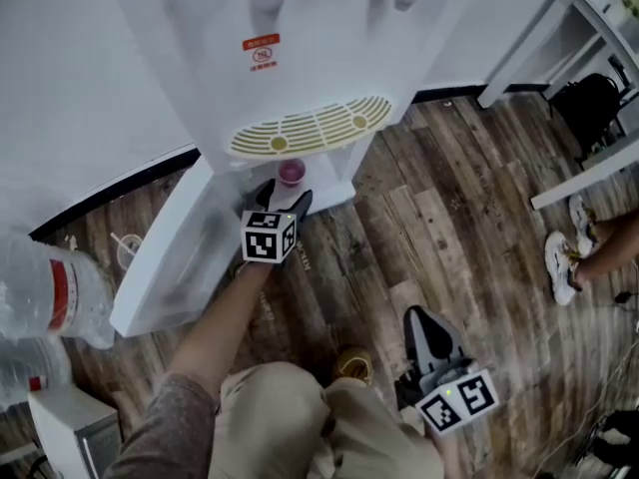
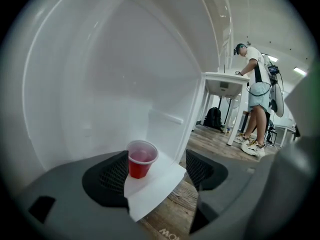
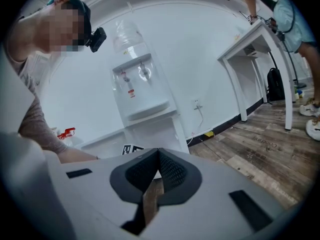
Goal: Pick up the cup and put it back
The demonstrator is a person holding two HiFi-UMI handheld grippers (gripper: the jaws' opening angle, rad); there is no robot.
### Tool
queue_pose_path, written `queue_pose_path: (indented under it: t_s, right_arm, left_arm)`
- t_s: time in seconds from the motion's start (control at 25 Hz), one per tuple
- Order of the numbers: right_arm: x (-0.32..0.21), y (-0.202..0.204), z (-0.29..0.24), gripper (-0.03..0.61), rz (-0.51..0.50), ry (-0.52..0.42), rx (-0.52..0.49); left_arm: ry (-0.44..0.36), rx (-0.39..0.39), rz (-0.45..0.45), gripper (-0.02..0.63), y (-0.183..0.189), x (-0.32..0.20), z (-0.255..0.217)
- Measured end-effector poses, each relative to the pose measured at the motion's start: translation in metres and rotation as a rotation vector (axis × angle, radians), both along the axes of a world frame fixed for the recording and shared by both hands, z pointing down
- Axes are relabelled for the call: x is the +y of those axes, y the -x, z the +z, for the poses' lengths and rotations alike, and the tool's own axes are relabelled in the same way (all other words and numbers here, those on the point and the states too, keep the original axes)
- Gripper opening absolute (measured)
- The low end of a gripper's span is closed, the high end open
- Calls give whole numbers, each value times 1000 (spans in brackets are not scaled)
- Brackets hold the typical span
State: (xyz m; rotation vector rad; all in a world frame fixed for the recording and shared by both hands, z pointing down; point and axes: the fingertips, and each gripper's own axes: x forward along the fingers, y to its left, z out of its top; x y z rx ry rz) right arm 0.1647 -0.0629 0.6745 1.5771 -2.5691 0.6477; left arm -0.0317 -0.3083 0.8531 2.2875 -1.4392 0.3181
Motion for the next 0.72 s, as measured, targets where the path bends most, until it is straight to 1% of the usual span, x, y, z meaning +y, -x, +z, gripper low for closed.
queue_pose_path:
  t_s: [0.2,0.36,0.56,0.72]
  right_arm:
    - [-1,0,-1,2,26,0,15]
    - [-3,2,0,2,36,1,34]
    - [-4,9,-3,2,31,-8,64]
    - [-5,7,-4,2,55,-21,86]
  left_arm:
    - [-24,-1,54,344,-3,24,-27]
    - [-45,14,100,344,-5,46,-53]
    - [-69,20,187,344,-12,80,-89]
    - [-98,36,248,342,-13,105,-121]
